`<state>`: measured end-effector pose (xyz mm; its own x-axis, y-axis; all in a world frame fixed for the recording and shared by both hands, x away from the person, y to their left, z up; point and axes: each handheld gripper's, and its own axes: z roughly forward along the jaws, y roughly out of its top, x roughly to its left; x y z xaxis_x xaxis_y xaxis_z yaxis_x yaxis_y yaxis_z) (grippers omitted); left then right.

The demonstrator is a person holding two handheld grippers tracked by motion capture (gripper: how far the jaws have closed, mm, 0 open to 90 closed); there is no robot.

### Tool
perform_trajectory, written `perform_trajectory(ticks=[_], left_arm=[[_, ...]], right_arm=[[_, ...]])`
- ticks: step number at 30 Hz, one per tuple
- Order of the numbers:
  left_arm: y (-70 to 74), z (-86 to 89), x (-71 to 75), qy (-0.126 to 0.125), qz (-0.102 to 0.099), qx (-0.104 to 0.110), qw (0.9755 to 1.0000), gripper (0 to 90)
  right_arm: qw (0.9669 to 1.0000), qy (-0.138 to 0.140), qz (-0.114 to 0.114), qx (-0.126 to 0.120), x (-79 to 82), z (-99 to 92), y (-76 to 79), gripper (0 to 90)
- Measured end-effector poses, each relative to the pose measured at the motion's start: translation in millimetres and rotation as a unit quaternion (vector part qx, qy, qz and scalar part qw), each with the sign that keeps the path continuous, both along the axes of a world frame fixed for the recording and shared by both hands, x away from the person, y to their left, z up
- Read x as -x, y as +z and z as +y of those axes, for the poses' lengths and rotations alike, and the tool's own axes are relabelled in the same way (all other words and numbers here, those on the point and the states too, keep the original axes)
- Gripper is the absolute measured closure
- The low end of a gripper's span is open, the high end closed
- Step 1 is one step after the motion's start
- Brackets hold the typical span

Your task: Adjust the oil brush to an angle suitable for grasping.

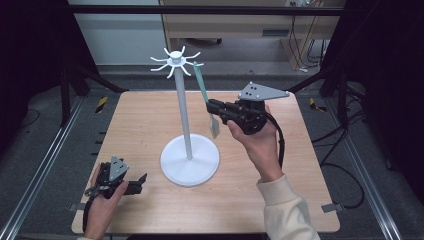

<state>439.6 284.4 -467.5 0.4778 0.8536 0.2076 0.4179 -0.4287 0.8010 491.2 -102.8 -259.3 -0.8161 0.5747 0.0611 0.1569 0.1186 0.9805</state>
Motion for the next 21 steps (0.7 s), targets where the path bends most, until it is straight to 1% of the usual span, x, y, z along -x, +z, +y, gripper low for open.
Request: perform_trajectory(ticks=[5, 7, 10, 14, 21], left_arm=[[-0.1, -0.1, 0.3, -0.001, 0.002, -0.001, 1.0, 2.7], [0.3, 0.3, 0.8, -0.001, 0.001, 0.0, 1.0, 2.7], [0.6, 0.7, 0.9, 0.0, 0.001, 0.001, 1.0, 2.7], [0.4, 0.7, 0.7, -0.001, 0.001, 0.001, 1.0, 2.7], [0.3, 0.5, 0.7, -0.001, 0.002, 0.0, 1.0, 2.7]], right_arm=[[1.0, -0.005, -0.006, 0.002, 0.4, 0.1, -0.7, 82.4], [0.9998, -0.012, -0.013, 0.01, 1.7, 1.2, -0.8, 82.3], [0.9996, -0.018, -0.018, 0.012, 2.8, 2.8, -1.0, 82.3], [0.9996, -0.02, -0.019, 0.011, 2.3, 3.2, -1.7, 82.2], [0.9996, -0.018, -0.016, 0.016, 0.6, 2.9, -1.1, 82.2]])
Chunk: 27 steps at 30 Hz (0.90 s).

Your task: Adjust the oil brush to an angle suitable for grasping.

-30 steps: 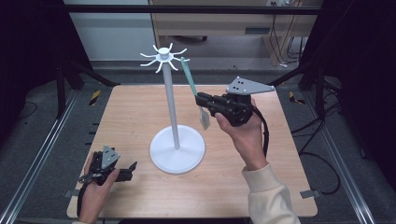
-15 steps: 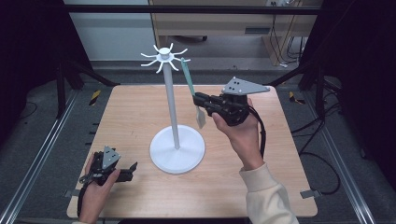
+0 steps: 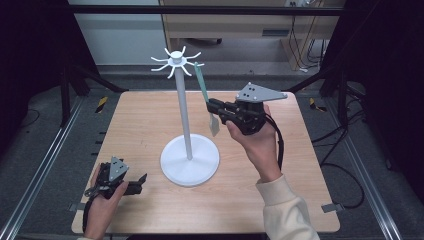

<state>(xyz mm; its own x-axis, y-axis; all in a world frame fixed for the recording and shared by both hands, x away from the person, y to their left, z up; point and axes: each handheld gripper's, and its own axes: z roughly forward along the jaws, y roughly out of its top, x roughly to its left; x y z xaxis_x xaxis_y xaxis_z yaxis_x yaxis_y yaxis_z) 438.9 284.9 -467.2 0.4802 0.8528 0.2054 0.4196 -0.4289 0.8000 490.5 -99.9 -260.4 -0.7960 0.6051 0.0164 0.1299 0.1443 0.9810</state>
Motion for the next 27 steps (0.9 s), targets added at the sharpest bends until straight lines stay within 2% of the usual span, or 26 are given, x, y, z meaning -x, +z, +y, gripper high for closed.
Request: perform_trajectory(ticks=[13, 20, 24, 27], left_arm=[[0.2, 1.3, 0.3, 0.003, -0.002, 0.001, 1.0, 2.7], [0.3, 1.3, 0.3, 0.003, -0.002, 0.002, 1.0, 2.7], [0.4, 1.2, 0.3, 0.002, -0.003, 0.003, 1.0, 2.7], [0.6, 1.1, 0.3, 0.002, -0.003, 0.003, 1.0, 2.7]], right_arm=[[1.0, 0.001, 0.0, 0.0, -3.9, 3.1, -1.8, 84.9], [1.0, 0.001, 0.003, 0.002, -5.1, 4.1, -2.4, 83.5], [0.9999, -0.01, -0.001, 0.013, -2.7, 3.6, -1.9, 81.8], [0.9989, -0.035, -0.005, 0.03, -0.5, 1.4, -1.2, 78.9]])
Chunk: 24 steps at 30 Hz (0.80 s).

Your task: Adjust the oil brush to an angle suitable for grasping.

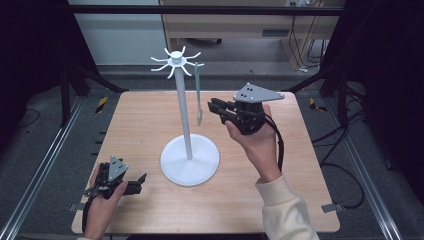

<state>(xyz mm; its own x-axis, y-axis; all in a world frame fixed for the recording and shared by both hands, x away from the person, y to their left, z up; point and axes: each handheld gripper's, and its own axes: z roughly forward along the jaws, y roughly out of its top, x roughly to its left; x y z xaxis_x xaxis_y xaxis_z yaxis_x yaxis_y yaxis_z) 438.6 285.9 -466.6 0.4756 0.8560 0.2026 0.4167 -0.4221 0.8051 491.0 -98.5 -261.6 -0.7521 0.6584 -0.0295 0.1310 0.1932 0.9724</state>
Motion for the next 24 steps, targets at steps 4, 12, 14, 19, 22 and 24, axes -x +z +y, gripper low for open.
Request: perform_trajectory(ticks=[4, 12, 14, 19, 22, 24], left_arm=[[0.2, -0.2, 0.0, 0.0, 0.0, 0.0, 1.0, 2.7], [0.6, 0.3, -0.1, 0.0, -0.001, 0.001, 1.0, 2.7], [0.7, 0.3, -0.1, 0.0, -0.001, 0.001, 1.0, 2.7], [0.9, 0.6, -0.3, 0.0, -0.001, 0.001, 1.0, 2.7], [1.1, 0.7, -0.2, -0.001, -0.002, 0.002, 1.0, 2.7], [1.1, 0.8, -0.1, -0.001, -0.002, 0.002, 1.0, 2.7]], right_arm=[[0.9994, -0.033, 0.004, 0.011, 0.5, -4.6, 0.3, 72.1], [0.997, -0.072, 0.013, 0.026, -1.5, -12.1, -1.1, 55.9], [0.9965, -0.077, 0.014, 0.029, -1.9, -13.5, -1.3, 53.1], [0.9944, -0.096, 0.017, 0.042, -2.3, -15.3, -2.1, 44.7], [0.9933, -0.104, 0.02, 0.047, -2.8, -17.1, -2.8, 40.0], [0.9926, -0.109, 0.021, 0.048, -2.9, -18.1, -3.0, 37.4]])
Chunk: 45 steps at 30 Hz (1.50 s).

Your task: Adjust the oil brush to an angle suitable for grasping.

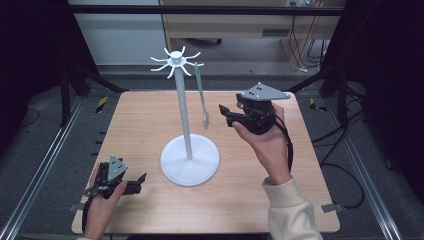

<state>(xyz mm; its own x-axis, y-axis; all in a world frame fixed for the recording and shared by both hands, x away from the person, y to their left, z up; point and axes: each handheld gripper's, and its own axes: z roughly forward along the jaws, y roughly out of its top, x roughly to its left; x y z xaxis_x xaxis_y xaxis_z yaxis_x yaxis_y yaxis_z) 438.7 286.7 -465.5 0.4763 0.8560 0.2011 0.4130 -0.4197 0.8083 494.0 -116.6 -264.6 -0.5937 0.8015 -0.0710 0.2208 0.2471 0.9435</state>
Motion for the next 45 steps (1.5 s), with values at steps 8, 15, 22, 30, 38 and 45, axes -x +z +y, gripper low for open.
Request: perform_trajectory(ticks=[8, 15, 22, 30, 38, 45], left_arm=[[0.6, 2.4, 0.1, 0.003, -0.003, 0.01, 0.9999, 2.7], [1.7, 4.3, 0.1, 0.003, -0.007, 0.016, 0.9999, 2.7], [1.9, 3.4, -0.4, -0.001, -0.006, 0.015, 0.9999, 2.7], [2.2, 5.4, 0.0, 0.003, -0.009, 0.019, 0.9998, 2.7], [2.1, 4.7, -0.6, 0.005, -0.007, 0.011, 0.9999, 2.7], [2.6, 4.8, -0.2, 0.006, -0.008, 0.01, 0.9999, 2.7]], right_arm=[[0.9998, -0.017, 0.006, 0.0, -1.5, -9.8, -2.5, 28.2], [0.9991, -0.043, 0.004, 0.002, -3.7, -24.9, -3.9, 21.1], [0.9978, -0.066, 0.009, 0.002, -7.1, -44.4, -7.9, 14.7], [0.9947, -0.103, 0.002, -0.001, -12.9, -67.5, -14.4, 10.8], [0.992, -0.125, 0.013, -0.011, -17.4, -86.9, -22.5, 10.9], [0.9904, -0.137, 0.015, -0.016, -17.3, -96.4, -23.8, 11.1]])
